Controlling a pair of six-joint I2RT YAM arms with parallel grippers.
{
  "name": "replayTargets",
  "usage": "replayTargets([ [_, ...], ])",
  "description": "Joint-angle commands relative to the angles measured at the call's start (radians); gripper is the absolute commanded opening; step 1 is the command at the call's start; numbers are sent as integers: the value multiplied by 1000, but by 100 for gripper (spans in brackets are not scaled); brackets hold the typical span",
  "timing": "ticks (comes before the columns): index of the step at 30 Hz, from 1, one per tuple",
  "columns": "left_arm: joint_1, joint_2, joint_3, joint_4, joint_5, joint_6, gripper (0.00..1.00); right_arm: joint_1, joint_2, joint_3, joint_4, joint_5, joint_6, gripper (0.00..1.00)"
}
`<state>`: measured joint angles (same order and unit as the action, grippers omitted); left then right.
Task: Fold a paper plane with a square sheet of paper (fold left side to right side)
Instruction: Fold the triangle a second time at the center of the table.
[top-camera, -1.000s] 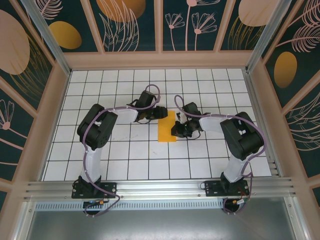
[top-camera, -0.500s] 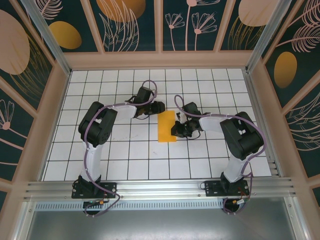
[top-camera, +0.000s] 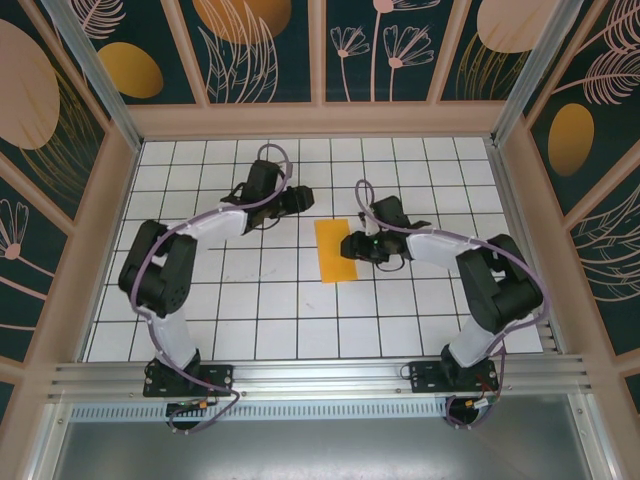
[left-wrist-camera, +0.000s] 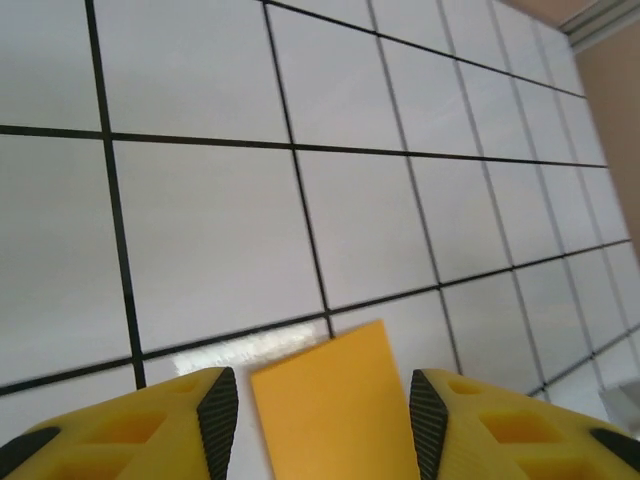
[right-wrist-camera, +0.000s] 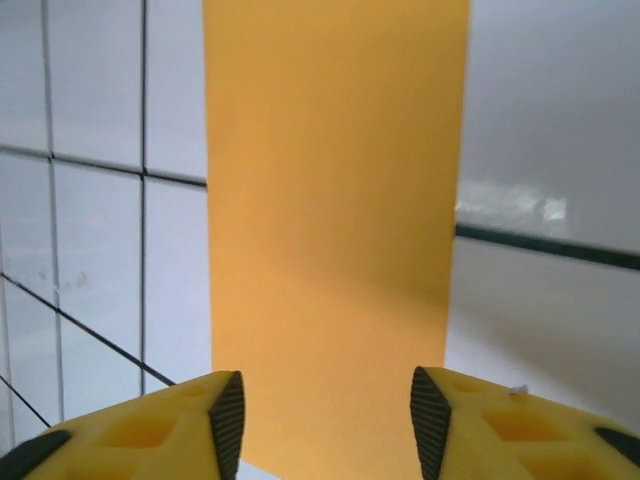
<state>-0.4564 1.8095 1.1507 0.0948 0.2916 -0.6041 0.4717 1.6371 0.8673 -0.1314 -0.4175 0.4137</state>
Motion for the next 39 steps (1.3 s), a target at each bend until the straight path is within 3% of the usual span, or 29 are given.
replayTargets([
  [1,-13,-40,-118,75,113,-33,48,-70,-55,7,19,23,-28,57],
  [5,-68,-33,-202,139,167,-75,45,-136,-59,-15,51,-35,-23,60],
  [10,-122,41,-199,175,165,-101,44,-146,-56,-30,60,-33,-8,61],
  [24,-130,139,-150,123,112,-90,42,-146,-8,-30,39,-83,-4,63],
  [33,-131,136,-172,111,99,-82,38,-129,77,16,-17,-164,4,51],
  [39,-139,140,-169,78,73,-70,37,-104,108,38,-55,-147,11,50],
])
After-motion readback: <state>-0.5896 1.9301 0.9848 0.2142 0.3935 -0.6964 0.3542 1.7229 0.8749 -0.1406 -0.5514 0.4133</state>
